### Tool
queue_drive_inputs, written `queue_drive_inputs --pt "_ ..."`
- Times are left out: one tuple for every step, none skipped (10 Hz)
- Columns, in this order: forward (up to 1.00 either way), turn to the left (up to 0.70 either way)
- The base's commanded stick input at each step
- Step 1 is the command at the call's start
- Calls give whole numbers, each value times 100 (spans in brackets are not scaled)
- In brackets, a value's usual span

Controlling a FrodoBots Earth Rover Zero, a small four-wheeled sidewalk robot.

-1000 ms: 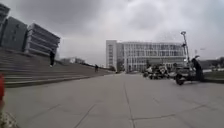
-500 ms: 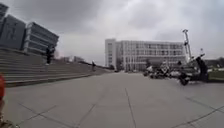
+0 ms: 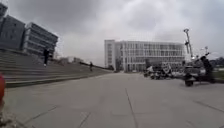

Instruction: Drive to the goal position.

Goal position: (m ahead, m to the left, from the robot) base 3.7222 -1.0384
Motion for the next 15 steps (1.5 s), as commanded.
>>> queue_drive_inputs --pt "70 0" --pt "70 0" --pt "70 0" --pt "70 0" --pt "70 0" --pt "70 0" --pt "70 0" --pt "70 0" --pt "70 0" --pt "70 0" --pt "70 0" --pt "70 0" --pt "70 0" --pt "70 0" --pt "70 0"
